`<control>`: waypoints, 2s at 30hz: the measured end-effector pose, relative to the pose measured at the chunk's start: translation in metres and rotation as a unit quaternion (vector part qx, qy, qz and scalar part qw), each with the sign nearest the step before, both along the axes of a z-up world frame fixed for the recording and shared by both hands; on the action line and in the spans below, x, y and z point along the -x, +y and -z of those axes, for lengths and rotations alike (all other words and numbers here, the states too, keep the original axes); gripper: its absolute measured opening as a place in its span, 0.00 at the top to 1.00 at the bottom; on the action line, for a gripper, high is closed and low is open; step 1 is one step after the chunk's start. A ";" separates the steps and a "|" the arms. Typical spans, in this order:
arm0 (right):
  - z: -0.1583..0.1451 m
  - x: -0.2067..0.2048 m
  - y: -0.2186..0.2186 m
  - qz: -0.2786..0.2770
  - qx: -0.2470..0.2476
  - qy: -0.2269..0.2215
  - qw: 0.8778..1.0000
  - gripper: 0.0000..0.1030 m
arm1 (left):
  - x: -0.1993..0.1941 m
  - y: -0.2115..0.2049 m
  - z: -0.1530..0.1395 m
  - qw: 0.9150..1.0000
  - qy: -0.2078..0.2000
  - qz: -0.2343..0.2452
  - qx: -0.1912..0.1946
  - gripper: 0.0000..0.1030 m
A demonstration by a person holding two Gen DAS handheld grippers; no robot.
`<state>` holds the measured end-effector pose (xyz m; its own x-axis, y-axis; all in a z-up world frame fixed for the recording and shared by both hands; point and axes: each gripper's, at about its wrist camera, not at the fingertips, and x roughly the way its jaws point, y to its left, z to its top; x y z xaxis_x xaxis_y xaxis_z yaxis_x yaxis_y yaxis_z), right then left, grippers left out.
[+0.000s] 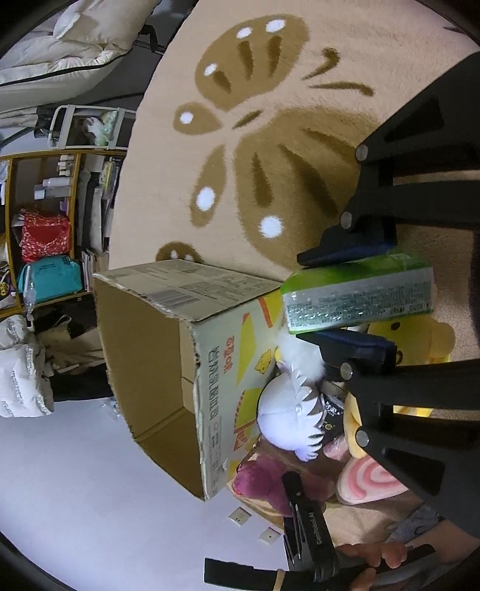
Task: Organize soft objects
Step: 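Lift the pink bear with the left tool while the right tool lifts the tissue pack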
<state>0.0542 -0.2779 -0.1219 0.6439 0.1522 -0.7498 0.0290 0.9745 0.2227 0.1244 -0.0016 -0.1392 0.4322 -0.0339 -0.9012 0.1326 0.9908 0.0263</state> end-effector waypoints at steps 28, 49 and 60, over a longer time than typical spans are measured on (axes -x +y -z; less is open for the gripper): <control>-0.101 0.033 0.016 -0.025 0.015 -0.155 0.987 0.69 | 0.073 0.013 -0.122 0.978 -0.203 -0.031 -0.015 0.57; -0.128 -0.046 0.024 -0.043 0.003 -0.197 0.979 0.69 | -0.004 -0.015 -0.159 0.966 -0.256 -0.006 -0.038 0.57; -0.124 -0.087 0.025 -0.052 0.002 -0.190 0.980 0.69 | -0.035 -0.034 -0.158 0.959 -0.282 0.012 -0.012 0.57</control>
